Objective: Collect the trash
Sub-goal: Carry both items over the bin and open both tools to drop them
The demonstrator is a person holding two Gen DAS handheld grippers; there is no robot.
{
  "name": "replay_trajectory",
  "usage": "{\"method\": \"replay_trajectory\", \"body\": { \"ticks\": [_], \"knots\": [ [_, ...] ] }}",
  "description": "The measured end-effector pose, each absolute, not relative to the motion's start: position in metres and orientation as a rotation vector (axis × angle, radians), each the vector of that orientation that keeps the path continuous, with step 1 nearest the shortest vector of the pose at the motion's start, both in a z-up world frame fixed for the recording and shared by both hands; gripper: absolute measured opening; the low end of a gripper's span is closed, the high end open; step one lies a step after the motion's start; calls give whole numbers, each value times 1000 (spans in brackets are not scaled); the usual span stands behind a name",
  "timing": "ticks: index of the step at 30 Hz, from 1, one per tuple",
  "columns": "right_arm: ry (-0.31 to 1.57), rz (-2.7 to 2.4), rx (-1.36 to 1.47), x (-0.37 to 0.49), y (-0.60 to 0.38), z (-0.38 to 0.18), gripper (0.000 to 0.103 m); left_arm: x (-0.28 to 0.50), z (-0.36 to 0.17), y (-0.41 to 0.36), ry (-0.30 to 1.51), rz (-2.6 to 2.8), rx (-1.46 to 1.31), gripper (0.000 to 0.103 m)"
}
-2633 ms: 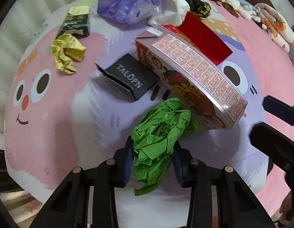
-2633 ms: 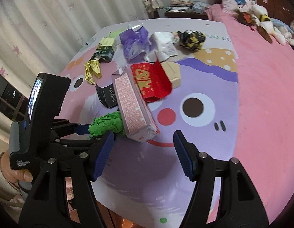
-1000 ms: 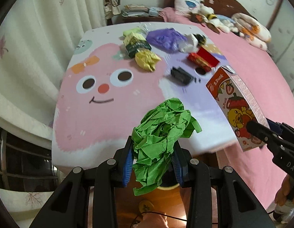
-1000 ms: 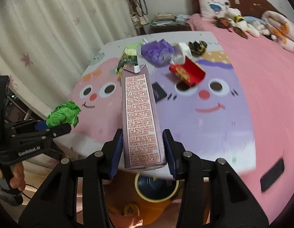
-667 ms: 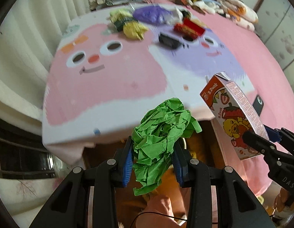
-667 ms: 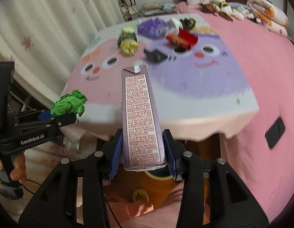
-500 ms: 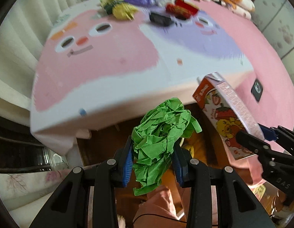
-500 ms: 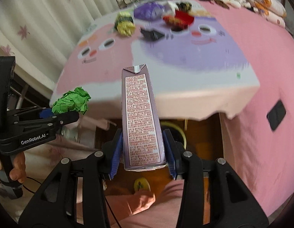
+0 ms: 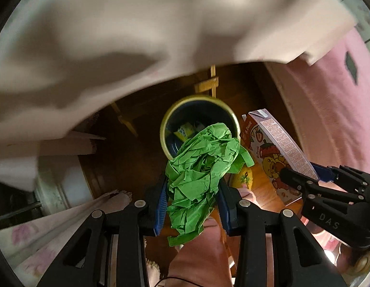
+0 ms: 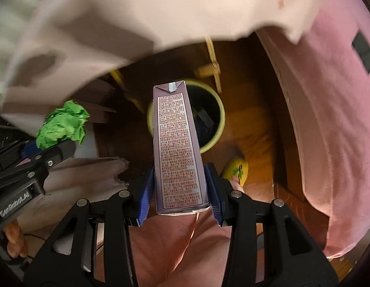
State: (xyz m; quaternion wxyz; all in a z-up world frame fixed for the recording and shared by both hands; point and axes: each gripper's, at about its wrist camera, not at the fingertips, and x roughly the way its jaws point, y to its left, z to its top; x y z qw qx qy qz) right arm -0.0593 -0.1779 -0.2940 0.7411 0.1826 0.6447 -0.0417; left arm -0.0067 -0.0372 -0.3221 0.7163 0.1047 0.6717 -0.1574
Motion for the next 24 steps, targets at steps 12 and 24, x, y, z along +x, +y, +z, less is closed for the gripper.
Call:
{"method": "replay_trajectory", "body": {
  "ticks": [12, 24],
  "knots": [
    [1496, -133, 432, -1, -218, -436, 39, 38, -438, -83, 1520, -299, 172, 80],
    [1401, -47, 516, 36, -221, -452, 59, 39, -426, -39, 1453, -146, 149, 86]
  ]
}}
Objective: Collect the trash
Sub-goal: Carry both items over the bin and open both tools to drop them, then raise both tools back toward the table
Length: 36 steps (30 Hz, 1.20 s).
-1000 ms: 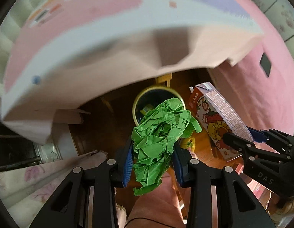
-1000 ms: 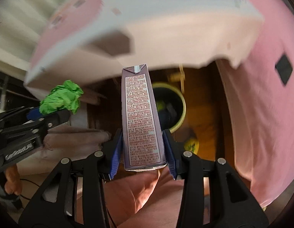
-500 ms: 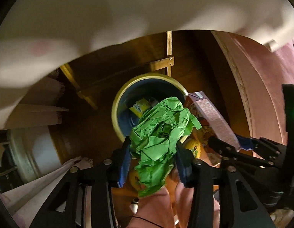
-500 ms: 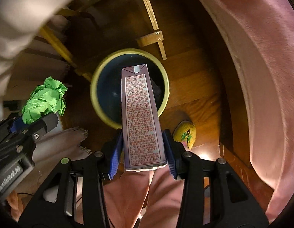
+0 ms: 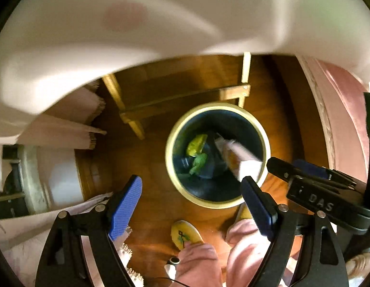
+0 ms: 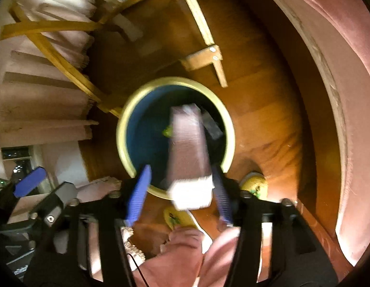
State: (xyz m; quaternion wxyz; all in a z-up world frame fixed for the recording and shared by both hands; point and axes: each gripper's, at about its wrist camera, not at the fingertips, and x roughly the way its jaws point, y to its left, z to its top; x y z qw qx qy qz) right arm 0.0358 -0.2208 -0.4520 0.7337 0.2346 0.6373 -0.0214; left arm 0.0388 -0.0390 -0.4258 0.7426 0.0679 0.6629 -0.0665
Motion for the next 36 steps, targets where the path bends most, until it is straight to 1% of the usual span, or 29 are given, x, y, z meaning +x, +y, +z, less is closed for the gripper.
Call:
{"method": "replay_trajectory", "body": {
  "ticks": [7, 13, 23, 31, 36],
  "knots": [
    [1352, 14, 499, 36, -203, -412, 59, 33, -375, -26, 1382, -129, 131, 86],
    [1314, 38, 477, 24, -192, -357, 59, 26, -307, -17, 1312, -156, 125, 86],
    [1211, 77, 431, -4, -166, -226, 59, 16, -168, 7, 1193, -233, 137, 86],
    [1090, 77, 358, -26, -142, -123, 59, 14, -79, 22, 1099, -265, 116, 86],
    [1002, 52, 320, -32, -136, -75, 59, 20, -30, 24, 1008, -288, 116, 86]
  ]
}}
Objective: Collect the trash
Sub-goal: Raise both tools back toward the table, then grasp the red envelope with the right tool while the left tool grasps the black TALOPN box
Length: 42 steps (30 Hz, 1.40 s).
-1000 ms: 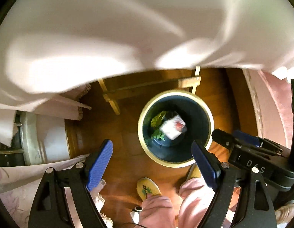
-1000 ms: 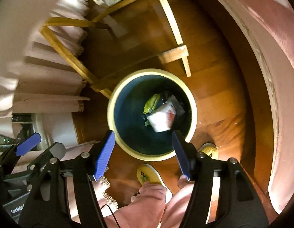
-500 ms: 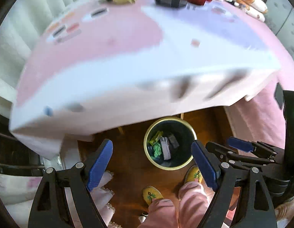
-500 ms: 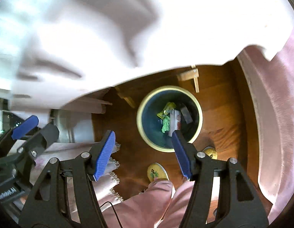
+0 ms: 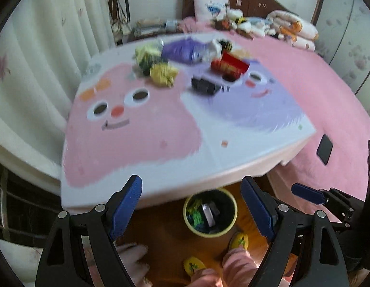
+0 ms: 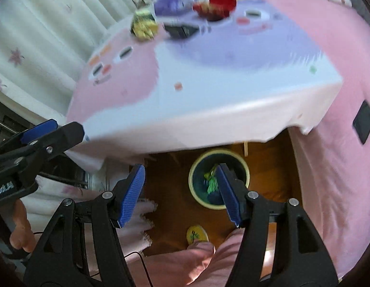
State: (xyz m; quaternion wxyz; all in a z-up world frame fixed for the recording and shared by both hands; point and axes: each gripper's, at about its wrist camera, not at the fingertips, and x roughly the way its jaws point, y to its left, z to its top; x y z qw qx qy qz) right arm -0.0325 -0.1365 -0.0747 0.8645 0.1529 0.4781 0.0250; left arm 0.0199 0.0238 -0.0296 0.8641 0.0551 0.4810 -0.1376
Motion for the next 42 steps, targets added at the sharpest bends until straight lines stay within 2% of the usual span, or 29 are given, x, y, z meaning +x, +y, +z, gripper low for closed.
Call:
{"method": "replay_trajectory", "body": {
  "ticks": [10, 18, 23, 30, 36, 42],
  "knots": [
    [822, -31, 223, -24, -152, 14, 59, 45, 41, 14, 879, -312, 110, 86],
    [749, -28, 189, 19, -185, 48, 59, 94, 35, -4, 901, -245, 91, 86],
    [758, 25, 154, 78, -217, 41, 59, 156, 0, -25, 1034, -194, 8, 81],
    [849, 145, 90, 174, -264, 15, 59, 231, -51, -65, 1164, -86, -87, 81],
    [899, 268, -11, 244, -278, -13, 59, 266, -86, -87, 1213, 17, -158, 80],
    [934, 332, -164, 296, -261, -50, 52, 280, -102, -91, 1246, 102, -185, 80]
  ]
}}
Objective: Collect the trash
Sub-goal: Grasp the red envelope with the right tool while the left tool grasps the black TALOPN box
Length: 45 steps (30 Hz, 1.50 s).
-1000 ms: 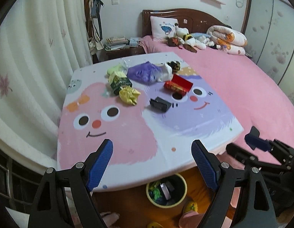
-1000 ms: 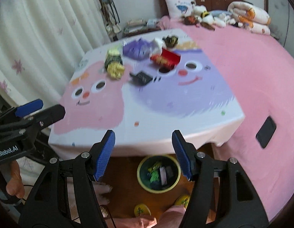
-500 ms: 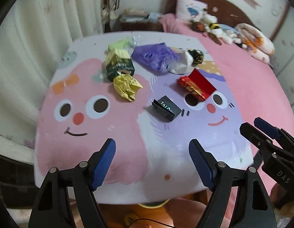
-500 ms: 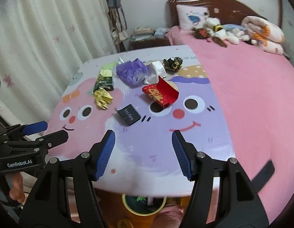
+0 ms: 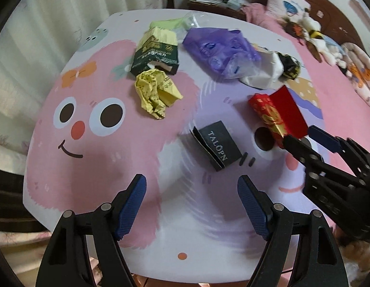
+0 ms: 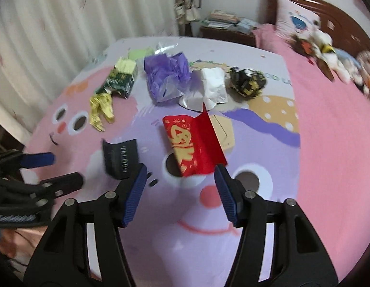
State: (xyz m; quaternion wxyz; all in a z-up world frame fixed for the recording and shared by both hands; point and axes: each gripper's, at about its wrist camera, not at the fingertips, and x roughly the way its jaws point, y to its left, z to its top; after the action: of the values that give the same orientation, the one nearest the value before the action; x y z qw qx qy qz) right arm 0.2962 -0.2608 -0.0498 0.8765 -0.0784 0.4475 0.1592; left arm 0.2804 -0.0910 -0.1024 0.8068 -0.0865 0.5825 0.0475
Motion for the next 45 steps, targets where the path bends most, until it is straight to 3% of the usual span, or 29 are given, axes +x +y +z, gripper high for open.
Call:
{"method": "replay_trajectory", "body": {
  "ticks": [5, 10, 13, 22, 30, 36, 45],
  "knots": [
    [963, 347, -285, 327, -246, -84, 47, 291, -111, -87, 1277, 147, -243, 80],
    [1005, 377, -325, 339, -246, -108, 14, 310, -121, -95, 1312, 159, -261, 80],
    [1007, 402, -259, 341, -258, -108, 9, 322, -129, -101, 1343, 172, -265, 80],
    [1025, 450, -91, 335, -288, -95, 6, 364, -166, -126, 1476, 249, -220, 80],
    [1039, 474, -45, 323, -304, -92, 6, 387, -176, -147, 1484, 275, -165, 79],
    [1053, 496, -22, 316, -308, -94, 6, 394, -171, -152, 1472, 200, -208, 45],
    [1068, 502, 17, 308, -310, -93, 6, 384, -161, -140, 1448, 159, -247, 43]
  ]
}}
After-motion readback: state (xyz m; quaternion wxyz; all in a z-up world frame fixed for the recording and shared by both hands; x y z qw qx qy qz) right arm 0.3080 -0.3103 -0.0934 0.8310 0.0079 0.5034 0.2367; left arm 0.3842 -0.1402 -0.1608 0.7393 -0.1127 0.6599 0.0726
